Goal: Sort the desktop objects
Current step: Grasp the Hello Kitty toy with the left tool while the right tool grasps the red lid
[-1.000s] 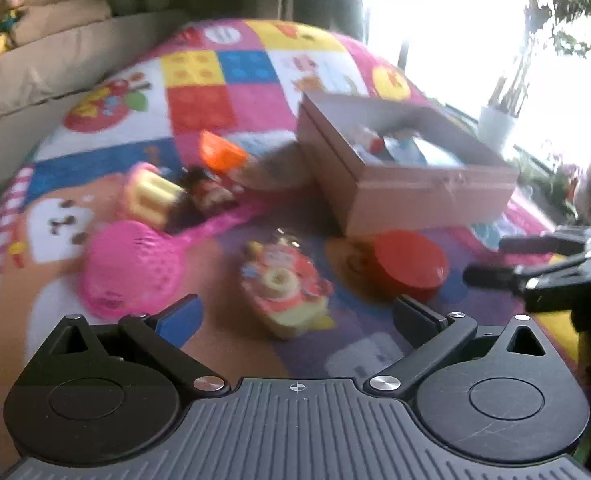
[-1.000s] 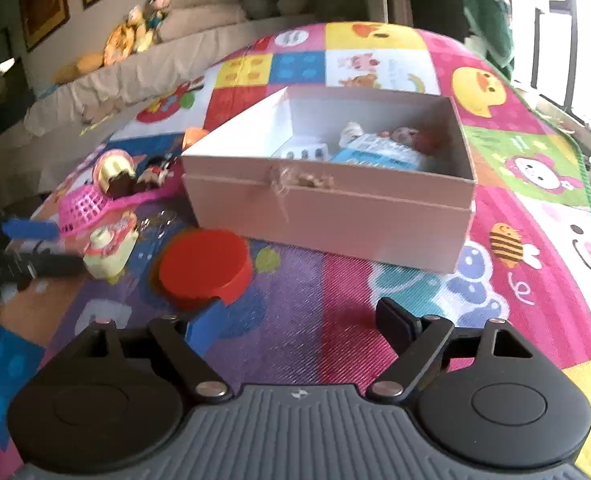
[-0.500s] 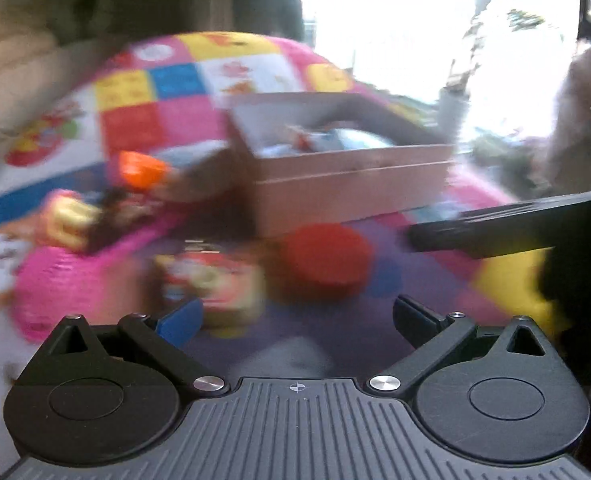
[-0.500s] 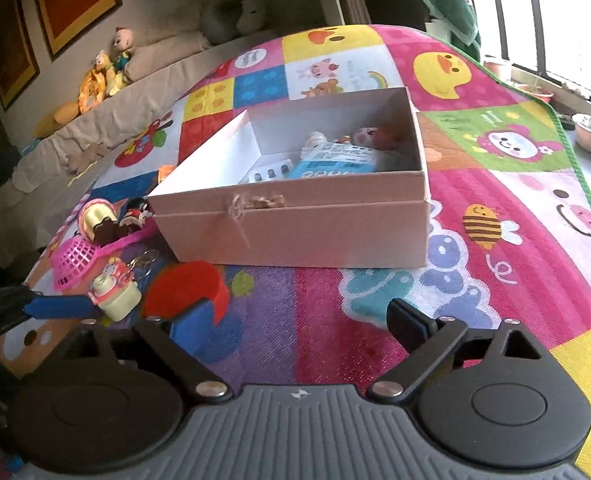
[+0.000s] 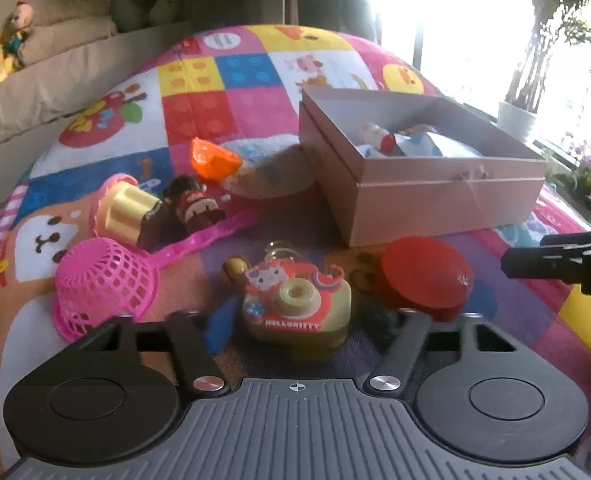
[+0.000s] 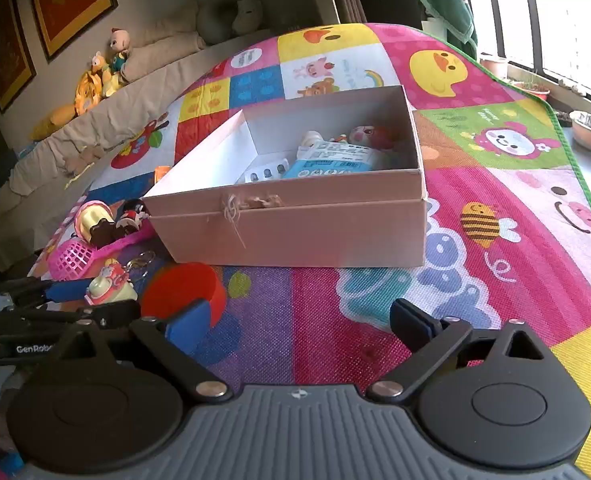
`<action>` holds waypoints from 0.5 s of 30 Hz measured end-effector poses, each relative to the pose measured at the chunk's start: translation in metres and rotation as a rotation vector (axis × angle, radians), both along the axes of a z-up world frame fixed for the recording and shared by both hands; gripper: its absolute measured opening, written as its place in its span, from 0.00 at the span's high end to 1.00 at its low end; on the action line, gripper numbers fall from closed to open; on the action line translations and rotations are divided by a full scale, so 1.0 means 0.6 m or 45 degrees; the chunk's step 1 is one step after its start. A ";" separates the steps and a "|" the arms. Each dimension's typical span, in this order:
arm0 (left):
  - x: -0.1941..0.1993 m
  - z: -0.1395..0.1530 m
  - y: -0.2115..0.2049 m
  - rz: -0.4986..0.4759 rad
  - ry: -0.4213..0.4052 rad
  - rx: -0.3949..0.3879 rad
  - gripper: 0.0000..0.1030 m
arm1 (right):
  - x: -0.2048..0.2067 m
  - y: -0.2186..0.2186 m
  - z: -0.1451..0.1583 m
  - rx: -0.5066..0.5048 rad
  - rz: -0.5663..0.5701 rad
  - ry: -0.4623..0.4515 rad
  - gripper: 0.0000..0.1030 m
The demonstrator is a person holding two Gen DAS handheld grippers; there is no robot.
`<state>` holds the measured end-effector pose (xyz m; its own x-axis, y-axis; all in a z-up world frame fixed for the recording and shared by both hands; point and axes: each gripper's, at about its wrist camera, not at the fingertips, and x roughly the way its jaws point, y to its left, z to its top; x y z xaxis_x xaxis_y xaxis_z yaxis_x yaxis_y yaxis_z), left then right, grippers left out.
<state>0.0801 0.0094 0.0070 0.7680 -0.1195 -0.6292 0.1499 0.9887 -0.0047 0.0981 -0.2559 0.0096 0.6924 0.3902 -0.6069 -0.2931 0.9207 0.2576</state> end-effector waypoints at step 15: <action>-0.127 0.005 0.039 0.011 0.047 0.030 0.39 | -0.012 0.091 0.005 -0.213 0.276 -0.035 0.03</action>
